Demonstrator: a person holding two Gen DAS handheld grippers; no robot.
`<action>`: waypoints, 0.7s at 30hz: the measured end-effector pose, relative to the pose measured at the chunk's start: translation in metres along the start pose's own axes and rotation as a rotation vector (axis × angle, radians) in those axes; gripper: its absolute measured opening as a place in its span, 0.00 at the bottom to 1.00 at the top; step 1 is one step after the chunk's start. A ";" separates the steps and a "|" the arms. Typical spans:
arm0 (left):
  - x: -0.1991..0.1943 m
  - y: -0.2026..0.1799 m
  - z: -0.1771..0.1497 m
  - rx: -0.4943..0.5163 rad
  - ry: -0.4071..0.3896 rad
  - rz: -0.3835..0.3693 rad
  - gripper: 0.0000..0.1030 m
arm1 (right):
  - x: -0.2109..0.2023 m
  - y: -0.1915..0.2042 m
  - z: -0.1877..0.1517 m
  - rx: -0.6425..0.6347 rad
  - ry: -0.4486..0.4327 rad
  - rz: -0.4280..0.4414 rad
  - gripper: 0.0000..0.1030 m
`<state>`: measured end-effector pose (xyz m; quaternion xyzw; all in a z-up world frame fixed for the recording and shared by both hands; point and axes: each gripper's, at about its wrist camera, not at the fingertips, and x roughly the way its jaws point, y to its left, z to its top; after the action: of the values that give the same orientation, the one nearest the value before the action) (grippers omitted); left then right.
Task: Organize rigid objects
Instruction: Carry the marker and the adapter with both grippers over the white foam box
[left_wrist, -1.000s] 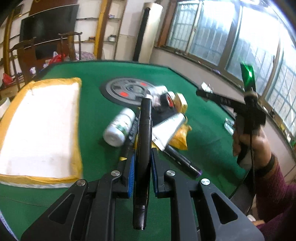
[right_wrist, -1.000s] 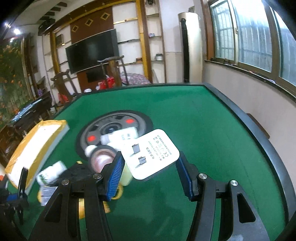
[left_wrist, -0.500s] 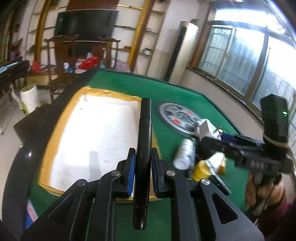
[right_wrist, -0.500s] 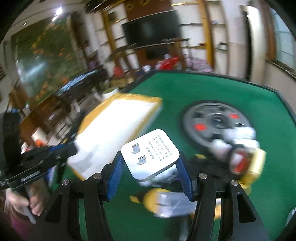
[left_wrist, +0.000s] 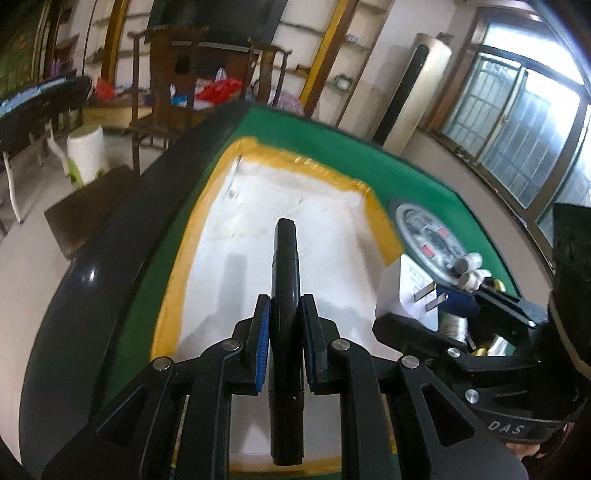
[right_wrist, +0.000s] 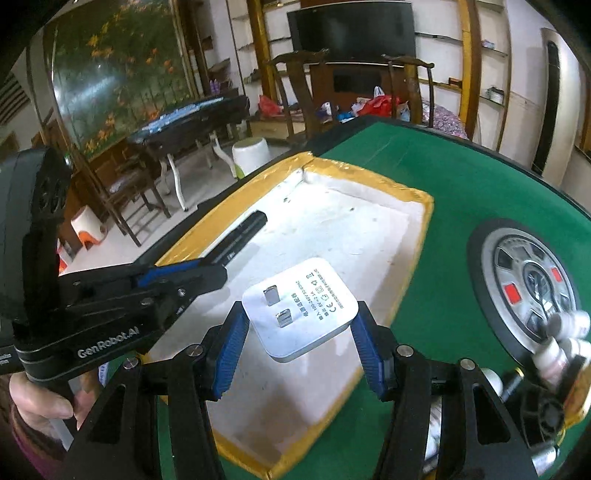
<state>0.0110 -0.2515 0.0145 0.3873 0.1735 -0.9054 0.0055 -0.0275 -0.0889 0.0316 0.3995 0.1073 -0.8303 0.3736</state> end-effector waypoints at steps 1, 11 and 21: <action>0.002 0.004 -0.001 -0.011 0.013 0.006 0.13 | 0.003 0.004 0.000 -0.009 0.015 0.002 0.50; -0.018 0.006 -0.022 -0.014 0.052 0.116 0.13 | 0.018 0.030 -0.015 -0.082 0.107 0.055 0.50; -0.043 0.011 -0.042 -0.059 0.036 0.221 0.13 | 0.015 0.065 -0.031 -0.257 0.132 0.100 0.51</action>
<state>0.0722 -0.2538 0.0138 0.4199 0.1564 -0.8867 0.1138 0.0299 -0.1277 0.0077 0.4069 0.2168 -0.7621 0.4546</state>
